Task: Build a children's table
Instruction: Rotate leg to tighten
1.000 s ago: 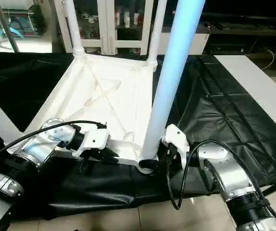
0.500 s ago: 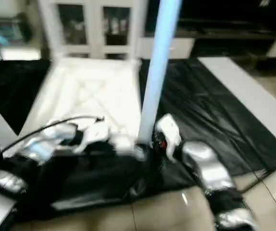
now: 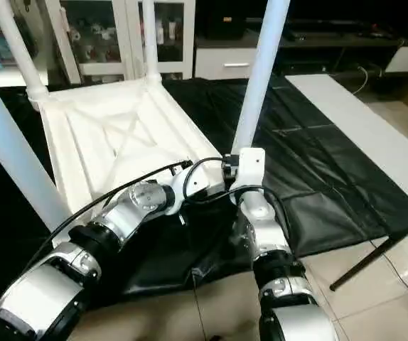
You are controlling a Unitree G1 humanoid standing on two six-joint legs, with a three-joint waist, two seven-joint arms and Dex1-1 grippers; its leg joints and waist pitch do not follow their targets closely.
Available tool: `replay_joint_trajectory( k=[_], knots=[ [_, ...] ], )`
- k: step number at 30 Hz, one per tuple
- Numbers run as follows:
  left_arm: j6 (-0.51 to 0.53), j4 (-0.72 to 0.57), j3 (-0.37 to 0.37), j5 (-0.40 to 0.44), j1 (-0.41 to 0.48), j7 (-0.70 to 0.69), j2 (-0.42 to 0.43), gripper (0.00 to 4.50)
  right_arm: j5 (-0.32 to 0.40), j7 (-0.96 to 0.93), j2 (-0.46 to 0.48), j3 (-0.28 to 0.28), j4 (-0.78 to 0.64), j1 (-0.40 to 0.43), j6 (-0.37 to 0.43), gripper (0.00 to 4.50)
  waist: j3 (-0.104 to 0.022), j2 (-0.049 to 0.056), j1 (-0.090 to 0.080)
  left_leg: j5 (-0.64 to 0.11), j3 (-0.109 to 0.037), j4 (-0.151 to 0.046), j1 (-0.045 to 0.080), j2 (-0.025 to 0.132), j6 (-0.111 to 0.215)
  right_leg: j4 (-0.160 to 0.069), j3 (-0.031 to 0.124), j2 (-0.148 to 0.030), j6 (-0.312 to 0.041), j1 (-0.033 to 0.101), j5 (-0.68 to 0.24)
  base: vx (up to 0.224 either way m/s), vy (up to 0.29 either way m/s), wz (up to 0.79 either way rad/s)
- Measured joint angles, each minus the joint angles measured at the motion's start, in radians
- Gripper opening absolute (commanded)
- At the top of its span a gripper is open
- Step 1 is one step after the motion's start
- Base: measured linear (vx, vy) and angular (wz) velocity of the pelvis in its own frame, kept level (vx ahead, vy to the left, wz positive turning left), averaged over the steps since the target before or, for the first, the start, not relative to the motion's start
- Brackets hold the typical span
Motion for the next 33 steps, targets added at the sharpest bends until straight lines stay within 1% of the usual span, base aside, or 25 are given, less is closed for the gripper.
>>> replay_joint_trajectory(
  k=[2, 3, 4, 5, 6, 7, 8, 10, 11, 12, 13, 16, 17, 18, 19, 20, 21, 22, 25, 27, 28, 30, 31, 33],
  knots=[
    [-0.027, 0.000, -0.022, 0.004, -0.001, 0.000, 0.012, 0.00, 0.013, 0.085, -0.021, 0.001, -0.019, 0.027, -0.032, 2.01, 0.000, 0.000, 0.010, 0.003, 0.002, 0.000, -0.001, 0.000, 0.004, 0.002, 0.001, -0.001, -0.002, -0.002, 0.013, 0.000, 0.000, 0.00],
    [-0.040, -0.001, -0.029, 0.005, -0.002, 0.000, 0.016, 0.00, 0.016, 0.106, -0.028, 0.002, -0.030, 0.039, -0.042, 2.55, 0.000, 0.000, 0.012, 0.003, 0.003, 0.000, -0.001, 0.000, 0.004, 0.004, 0.001, -0.002, -0.004, -0.003, 0.017, 0.000, 0.000, 0.00],
    [-0.054, 0.000, -0.033, 0.008, -0.002, 0.000, 0.022, 0.00, 0.017, 0.120, -0.032, 0.003, -0.038, 0.045, -0.045, 2.55, 0.000, 0.000, 0.014, 0.003, 0.003, 0.000, -0.001, 0.000, 0.004, 0.006, 0.002, -0.002, -0.004, -0.004, 0.023, 0.000, 0.000, 0.00],
    [-0.082, 0.008, -0.035, 0.020, -0.004, 0.007, 0.039, 0.00, 0.028, 0.174, -0.041, 0.011, -0.078, 0.067, -0.064, 2.68, 0.000, 0.000, 0.016, 0.003, 0.004, 0.000, -0.001, 0.001, 0.004, 0.010, 0.002, -0.002, -0.002, -0.005, 0.025, 0.050, -0.033, 0.07],
    [-0.098, 0.014, -0.032, 0.023, -0.007, 0.013, 0.061, 0.00, 0.039, 0.220, -0.052, 0.019, -0.120, 0.088, -0.074, 2.68, 0.000, -0.001, 0.012, 0.003, 0.005, 0.000, -0.001, 0.002, 0.004, 0.015, 0.002, -0.002, -0.003, -0.008, 0.027, 0.050, -0.033, 0.07],
    [-0.111, 0.015, -0.026, 0.024, -0.008, 0.014, 0.081, 0.00, 0.052, 0.270, -0.064, 0.032, -0.165, 0.111, -0.078, 2.85, 0.001, -0.003, 0.010, 0.003, 0.005, 0.000, -0.004, 0.002, 0.004, 0.020, 0.002, -0.002, -0.002, -0.010, 0.027, 0.000, 0.000, 0.00],
    [-0.130, 0.014, -0.021, 0.024, -0.008, 0.005, 0.103, 0.00, 0.071, 0.337, -0.092, 0.049, -0.227, 0.141, -0.076, 2.95, 0.001, -0.003, 0.010, 0.003, 0.001, 0.000, -0.005, 0.004, 0.004, 0.021, -0.001, -0.001, 0.002, -0.011, 0.025, 0.000, 0.000, 0.00],
    [-0.147, 0.006, -0.008, 0.021, -0.007, -0.028, 0.120, 0.00, 0.084, 0.403, -0.143, 0.055, -0.281, 0.165, -0.064, 3.06, 0.000, -0.003, 0.014, 0.005, 0.001, -0.001, -0.010, 0.008, 0.007, 0.021, -0.002, 0.003, 0.003, -0.017, 0.024, 0.028, -0.017, -0.01],
    [-0.155, -0.018, -0.008, 0.011, 0.000, -0.085, 0.136, 0.00, 0.098, 0.466, -0.196, 0.062, -0.339, 0.194, -0.041, 3.26, 0.000, -0.002, 0.021, 0.004, 0.001, -0.001, -0.010, 0.010, 0.007, 0.021, -0.003, 0.005, 0.003, -0.022, 0.022, 0.087, -0.025, 0.00],
    [-0.172, -0.040, -0.008, -0.003, 0.012, -0.142, 0.159, 0.00, 0.105, 0.511, -0.244, 0.066, -0.378, 0.217, -0.028, 3.26, 0.000, -0.002, 0.028, 0.004, 0.001, -0.003, -0.010, 0.010, 0.008, 0.023, -0.003, 0.006, -0.001, -0.023, 0.019, 0.091, -0.033, -0.02],
    [-0.194, -0.060, -0.006, -0.022, 0.027, -0.201, 0.186, 0.00, 0.113, 0.551, -0.292, 0.058, -0.404, 0.239, -0.012, 3.45, -0.001, -0.002, 0.036, 0.003, 0.003, -0.003, -0.010, 0.011, 0.009, 0.028, -0.003, 0.006, -0.006, -0.023, 0.015, 0.054, -0.017, -0.02],
    [-0.261, -0.090, -0.010, -0.065, 0.055, -0.349, 0.253, 0.00, 0.137, 0.673, -0.388, 0.054, -0.471, 0.292, 0.034, 3.58, -0.001, -0.002, 0.049, 0.002, 0.003, -0.003, -0.007, 0.011, 0.009, 0.037, -0.002, 0.005, -0.006, -0.023, 0.007, 0.000, 0.000, 0.00],
    [-0.282, -0.092, -0.012, -0.069, 0.058, -0.387, 0.267, 0.00, 0.145, 0.715, -0.417, 0.054, -0.497, 0.312, 0.054, 3.81, -0.001, -0.002, 0.054, 0.002, 0.003, -0.003, -0.004, 0.012, 0.008, 0.038, -0.002, 0.006, -0.006, -0.022, 0.007, 0.000, 0.000, 0.00],
    [-0.296, -0.090, -0.015, -0.074, 0.060, -0.417, 0.276, 0.00, 0.152, 0.751, -0.435, 0.057, -0.518, 0.327, 0.066, 3.81, -0.001, 0.000, 0.059, 0.002, 0.003, -0.003, 0.000, 0.013, 0.008, 0.038, -0.003, 0.006, -0.006, -0.019, 0.007, 0.000, 0.000, 0.00],
    [-0.309, -0.089, -0.020, -0.083, 0.063, -0.450, 0.285, 0.00, 0.156, 0.785, -0.454, 0.065, -0.542, 0.342, 0.074, 3.94, -0.001, 0.001, 0.063, 0.001, 0.004, -0.004, 0.007, 0.014, 0.006, 0.038, -0.003, 0.006, -0.005, -0.015, 0.006, 0.000, 0.000, 0.00],
    [-0.315, -0.090, -0.020, -0.095, 0.068, -0.496, 0.292, 0.00, 0.170, 0.828, -0.472, 0.076, -0.562, 0.355, 0.090, 4.02, -0.001, 0.002, 0.066, -0.001, 0.005, -0.004, 0.008, 0.014, 0.001, 0.038, -0.002, 0.006, -0.004, -0.010, 0.005, 0.000, 0.000, 0.00],
    [-0.315, -0.092, -0.020, -0.106, 0.072, -0.528, 0.296, 0.00, 0.182, 0.855, -0.483, 0.083, -0.577, 0.362, 0.102, 4.13, -0.001, 0.003, 0.067, -0.002, 0.005, -0.003, 0.010, 0.014, 0.000, 0.037, -0.002, 0.006, 0.002, -0.008, 0.002, 0.000, 0.000, 0.00],
    [-0.311, -0.101, -0.020, -0.116, 0.077, -0.562, 0.300, 0.00, 0.194, 0.884, -0.496, 0.093, -0.595, 0.369, 0.121, 4.13, -0.001, 0.003, 0.067, -0.002, 0.005, -0.003, 0.015, 0.014, -0.001, 0.036, -0.001, 0.006, 0.002, -0.006, 0.002, 0.000, 0.000, 0.00],
    [-0.287, -0.139, -0.020, -0.144, 0.099, -0.663, 0.304, 0.00, 0.228, 0.955, -0.512, 0.120, -0.630, 0.382, 0.173, 4.44, -0.001, 0.003, 0.066, -0.002, 0.009, -0.003, 0.020, 0.014, -0.002, 0.036, 0.005, 0.005, 0.004, 0.000, 0.000, 0.000, 0.000, 0.00],
    [-0.275, -0.150, -0.022, -0.162, 0.105, -0.716, 0.304, 0.00, 0.232, 0.983, -0.510, 0.139, -0.630, 0.381, 0.193, 4.44, -0.001, 0.003, 0.067, -0.002, 0.011, -0.003, 0.021, 0.012, -0.002, 0.036, 0.009, 0.004, 0.005, 0.002, 0.000, 0.000, 0.000, 0.00],
    [-0.274, -0.155, -0.026, -0.165, 0.105, -0.732, 0.304, 0.00, 0.231, 0.992, -0.509, 0.146, -0.630, 0.380, 0.199, 4.44, -0.001, 0.003, 0.067, -0.002, 0.012, -0.003, 0.021, 0.012, -0.002, 0.036, 0.011, 0.004, 0.006, 0.002, 0.000, 0.000, 0.000, 0.00],
    [-0.285, -0.158, -0.030, -0.166, 0.106, -0.749, 0.297, 0.00, 0.211, 1.007, -0.504, 0.172, -0.611, 0.349, 0.200, 4.44, -0.002, 0.003, 0.065, -0.002, 0.019, -0.003, 0.021, 0.012, -0.002, 0.037, 0.020, 0.005, 0.006, 0.001, 0.000, 0.000, 0.000, 0.00],
    [-0.289, -0.158, -0.031, -0.166, 0.106, -0.749, 0.297, 0.00, 0.208, 1.008, -0.500, 0.175, -0.607, 0.338, 0.199, 4.44, -0.002, 0.003, 0.066, -0.002, 0.022, -0.003, 0.021, 0.012, -0.002, 0.037, 0.023, 0.005, 0.006, 0.000, 0.000, 0.000, 0.000, 0.00],
    [-0.293, -0.159, -0.032, -0.165, 0.108, -0.750, 0.291, 0.00, 0.175, 1.020, -0.499, 0.203, -0.572, 0.297, 0.196, 4.44, -0.002, 0.002, 0.066, -0.002, 0.028, -0.003, 0.020, 0.013, -0.002, 0.038, 0.028, 0.005, 0.005, 0.001, 0.000, 0.000, 0.000, 0.00]
  ],
)
